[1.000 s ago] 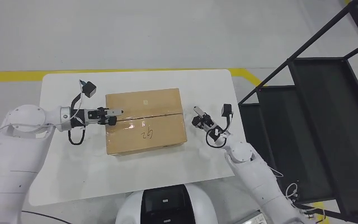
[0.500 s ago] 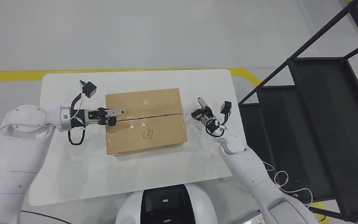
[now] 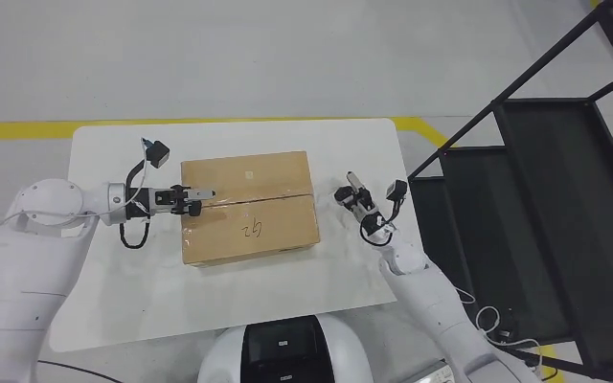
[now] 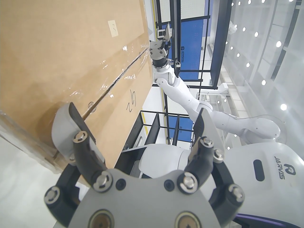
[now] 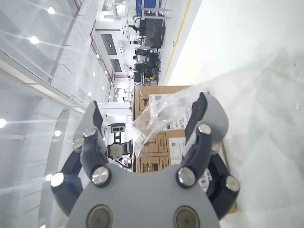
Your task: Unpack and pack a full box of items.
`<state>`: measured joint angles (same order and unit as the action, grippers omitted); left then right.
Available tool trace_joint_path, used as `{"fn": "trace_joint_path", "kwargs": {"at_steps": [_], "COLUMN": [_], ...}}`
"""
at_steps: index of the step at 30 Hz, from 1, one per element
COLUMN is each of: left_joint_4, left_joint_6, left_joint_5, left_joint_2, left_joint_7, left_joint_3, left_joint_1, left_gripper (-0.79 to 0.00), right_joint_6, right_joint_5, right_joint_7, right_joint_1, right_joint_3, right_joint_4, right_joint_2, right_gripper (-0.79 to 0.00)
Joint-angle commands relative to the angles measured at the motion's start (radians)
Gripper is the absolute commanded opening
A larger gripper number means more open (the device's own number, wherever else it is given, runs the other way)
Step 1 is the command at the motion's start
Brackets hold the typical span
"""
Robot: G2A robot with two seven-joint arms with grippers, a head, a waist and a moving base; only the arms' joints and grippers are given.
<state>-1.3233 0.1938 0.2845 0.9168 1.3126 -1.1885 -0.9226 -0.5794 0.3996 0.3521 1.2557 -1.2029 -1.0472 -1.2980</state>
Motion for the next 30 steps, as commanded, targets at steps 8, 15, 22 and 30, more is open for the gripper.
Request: {"fn": "trace_joint_path", "kwargs": {"at_steps": [8, 15, 22, 30], "left_joint_4": [0.001, -0.002, -0.009, -0.011], "left_joint_6": [0.003, 0.0, -0.006, -0.01], "left_joint_5": [-0.002, -0.007, -0.009, -0.011], "left_joint_2": [-0.003, -0.006, -0.008, -0.007], "left_joint_7": [0.0, 0.001, -0.001, -0.003], "left_joint_3": [-0.001, -0.006, -0.007, 0.007], "left_joint_1": [-0.001, -0.001, 0.0, 0.003], "left_gripper": [0.0, 0.0, 0.0, 0.0], "right_joint_6": [0.047, -0.013, -0.044, -0.08], "right_joint_5": [0.061, 0.105, 0.15, 0.177], "right_joint_7": [0.075, 0.066, 0.076, 0.099], "right_joint_1": [-0.015, -0.054, -0.08, -0.084], "right_joint_3": [0.05, 0.049, 0.025, 0.011], "right_joint_4": [0.014, 0.06, 0.124, 0.146], "right_joint_2": [-0.019, -0.032, -0.037, -0.042], "right_gripper": [0.0, 0.0, 0.0, -0.416]}}
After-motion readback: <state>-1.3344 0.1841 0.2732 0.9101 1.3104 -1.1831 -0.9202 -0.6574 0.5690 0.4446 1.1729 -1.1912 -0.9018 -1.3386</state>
